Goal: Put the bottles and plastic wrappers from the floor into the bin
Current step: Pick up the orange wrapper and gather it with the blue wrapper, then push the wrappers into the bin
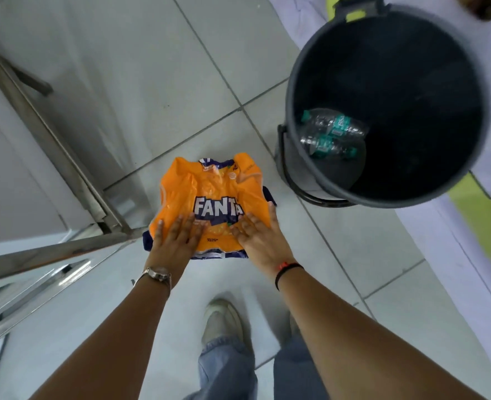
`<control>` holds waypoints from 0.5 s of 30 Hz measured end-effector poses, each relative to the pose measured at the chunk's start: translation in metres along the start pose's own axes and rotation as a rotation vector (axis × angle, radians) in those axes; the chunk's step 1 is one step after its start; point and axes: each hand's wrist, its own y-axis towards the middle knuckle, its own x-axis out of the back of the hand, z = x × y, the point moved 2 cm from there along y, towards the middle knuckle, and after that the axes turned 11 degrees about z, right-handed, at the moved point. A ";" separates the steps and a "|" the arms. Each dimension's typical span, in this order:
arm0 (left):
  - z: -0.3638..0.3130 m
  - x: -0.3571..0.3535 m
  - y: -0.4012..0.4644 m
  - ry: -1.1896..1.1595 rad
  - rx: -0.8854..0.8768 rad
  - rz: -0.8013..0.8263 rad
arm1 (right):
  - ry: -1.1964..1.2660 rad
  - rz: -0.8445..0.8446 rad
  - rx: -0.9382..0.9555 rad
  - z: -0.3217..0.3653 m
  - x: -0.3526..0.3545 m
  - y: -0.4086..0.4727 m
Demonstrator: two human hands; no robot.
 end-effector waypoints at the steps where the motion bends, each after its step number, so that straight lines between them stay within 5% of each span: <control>1: -0.001 0.013 -0.013 -0.016 0.006 -0.011 | -0.007 -0.010 0.002 0.000 0.014 -0.012; 15: -0.007 0.226 -0.152 -0.083 0.045 -0.464 | -0.118 -0.237 0.031 -0.024 0.203 -0.141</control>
